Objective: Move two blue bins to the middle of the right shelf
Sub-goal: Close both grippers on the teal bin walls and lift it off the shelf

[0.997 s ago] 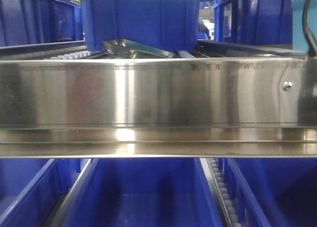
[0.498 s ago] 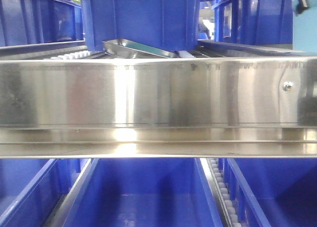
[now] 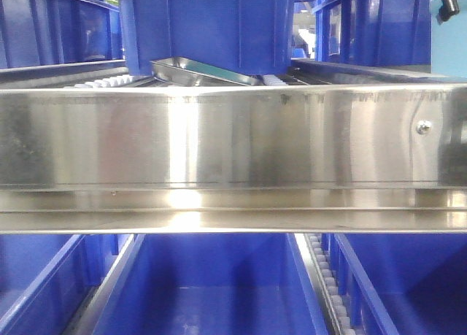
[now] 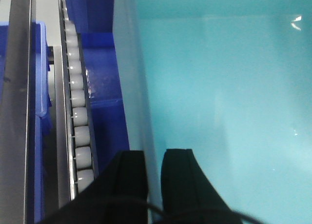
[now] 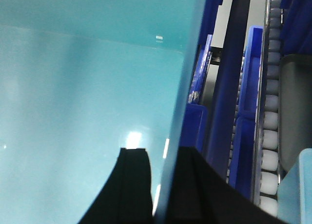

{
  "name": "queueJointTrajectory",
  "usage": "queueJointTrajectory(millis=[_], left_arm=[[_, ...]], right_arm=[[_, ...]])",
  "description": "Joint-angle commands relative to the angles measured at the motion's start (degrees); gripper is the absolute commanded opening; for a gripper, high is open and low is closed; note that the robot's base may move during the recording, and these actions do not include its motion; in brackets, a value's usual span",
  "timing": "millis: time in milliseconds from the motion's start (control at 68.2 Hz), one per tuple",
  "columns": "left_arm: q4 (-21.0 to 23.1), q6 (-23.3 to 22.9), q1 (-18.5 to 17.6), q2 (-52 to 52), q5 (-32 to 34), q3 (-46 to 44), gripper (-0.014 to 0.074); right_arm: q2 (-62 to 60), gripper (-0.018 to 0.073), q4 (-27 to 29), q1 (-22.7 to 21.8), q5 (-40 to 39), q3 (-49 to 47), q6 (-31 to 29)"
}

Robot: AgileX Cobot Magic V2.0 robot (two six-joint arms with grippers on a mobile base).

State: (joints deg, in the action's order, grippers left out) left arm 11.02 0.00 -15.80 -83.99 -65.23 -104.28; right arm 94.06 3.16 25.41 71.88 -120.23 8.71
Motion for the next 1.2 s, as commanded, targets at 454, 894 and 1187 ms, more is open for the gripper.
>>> queueJointTrajectory(millis=[454,894,1187], left_arm=[[2.88,0.83,-0.09,1.08,3.45,-0.73,-0.0111],[2.88,0.83,-0.09,1.08,3.45,-0.73,-0.0111],[2.88,0.83,-0.09,1.08,3.56,-0.73,-0.0111]], right_arm=[[-1.03,-0.0153,0.27,-0.09,-1.92,-0.69,-1.28],[-1.03,-0.0153,0.27,-0.09,-1.92,-0.69,-1.28],[-1.03,-0.0153,0.27,-0.09,-1.92,-0.69,-1.28]])
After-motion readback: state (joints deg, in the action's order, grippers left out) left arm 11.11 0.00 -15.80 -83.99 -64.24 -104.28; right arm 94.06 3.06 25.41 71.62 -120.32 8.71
